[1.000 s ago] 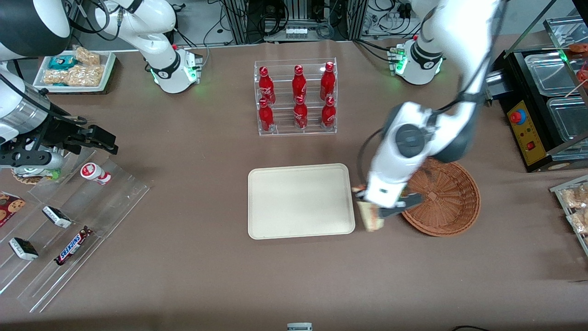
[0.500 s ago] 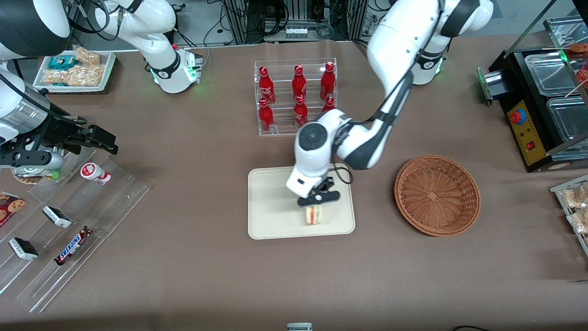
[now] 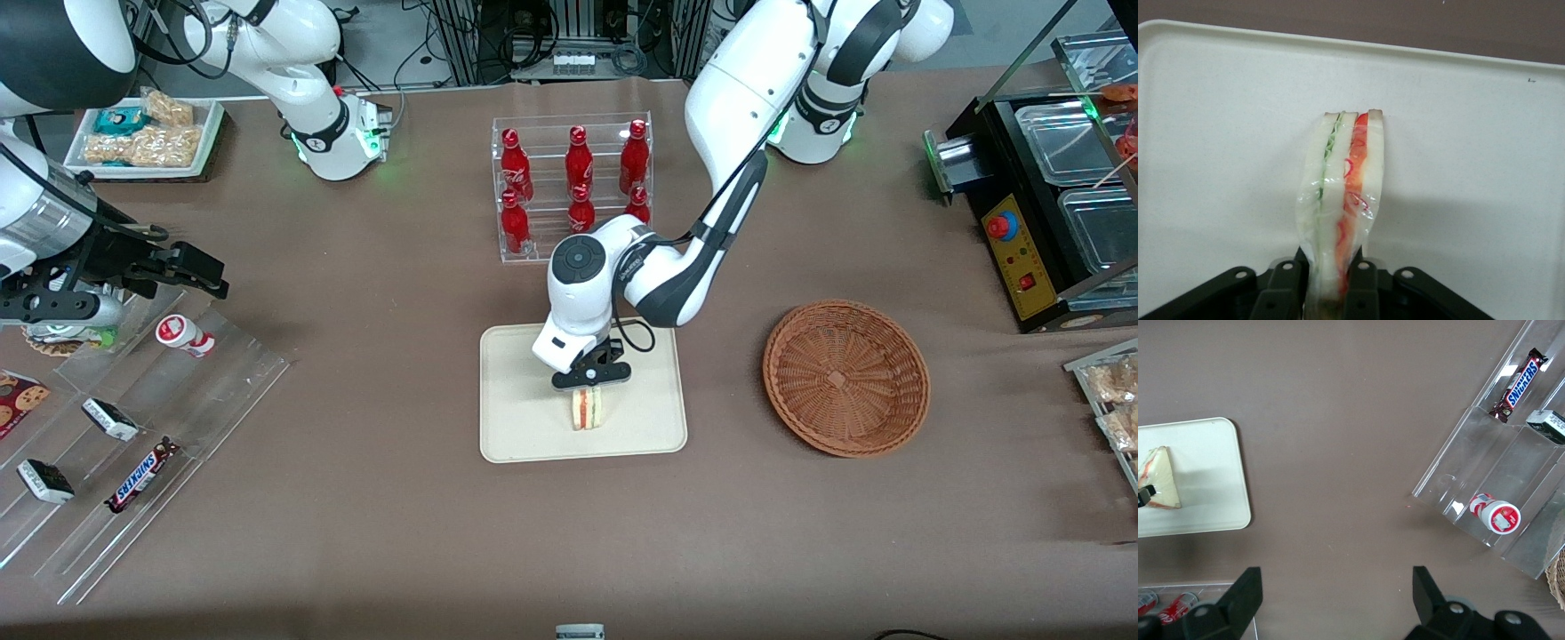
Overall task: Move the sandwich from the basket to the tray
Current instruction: 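Lower the sandwich onto the tray and open the left gripper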
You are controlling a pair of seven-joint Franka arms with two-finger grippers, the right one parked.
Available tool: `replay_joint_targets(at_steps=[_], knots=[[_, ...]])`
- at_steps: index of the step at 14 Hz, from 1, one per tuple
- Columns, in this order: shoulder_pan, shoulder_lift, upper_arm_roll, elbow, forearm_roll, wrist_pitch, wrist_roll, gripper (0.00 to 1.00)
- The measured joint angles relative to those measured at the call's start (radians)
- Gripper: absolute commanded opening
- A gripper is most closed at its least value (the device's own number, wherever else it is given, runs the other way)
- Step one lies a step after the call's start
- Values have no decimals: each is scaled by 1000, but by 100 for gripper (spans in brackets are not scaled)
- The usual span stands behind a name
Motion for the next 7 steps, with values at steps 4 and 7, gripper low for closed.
replay_joint_targets(at_steps=[4, 7], knots=[[1, -29, 6, 41, 0, -15, -14, 100], [29, -144, 16, 65, 0, -170, 1, 100]])
